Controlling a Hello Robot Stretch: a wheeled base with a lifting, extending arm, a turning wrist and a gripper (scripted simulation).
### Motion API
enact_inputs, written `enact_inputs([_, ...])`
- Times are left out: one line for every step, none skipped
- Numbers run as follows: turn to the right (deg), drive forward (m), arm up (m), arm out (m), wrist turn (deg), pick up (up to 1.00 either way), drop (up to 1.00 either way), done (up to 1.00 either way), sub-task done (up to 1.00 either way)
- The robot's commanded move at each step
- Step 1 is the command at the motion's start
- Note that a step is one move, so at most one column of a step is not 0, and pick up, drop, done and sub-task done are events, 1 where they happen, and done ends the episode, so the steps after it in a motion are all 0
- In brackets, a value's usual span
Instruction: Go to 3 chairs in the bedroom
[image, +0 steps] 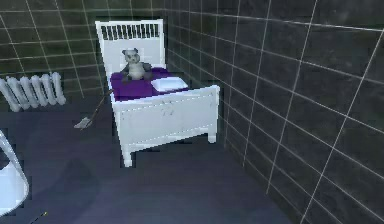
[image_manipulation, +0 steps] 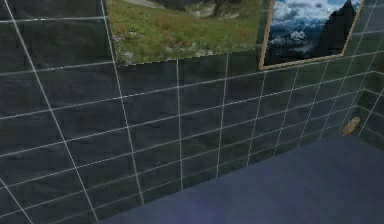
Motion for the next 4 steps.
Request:
enact_inputs([0.0, 0.05, 0.00, 0.00, 0.0, 0.00, 0.00, 0.00, 0.00])
enact_inputs([-21.0, 0.00, 0.00, 0.00, 0.0, 0.00, 0.00, 0.00, 0.00])
enact_inputs([0.0, 1.00, 0.00, 0.00, 0.0, 0.00, 0.00, 0.00, 0.00])
enact_inputs([-45.0, 0.00, 0.00, 0.00, 0.0, 0.00, 0.00, 0.00, 0.00])
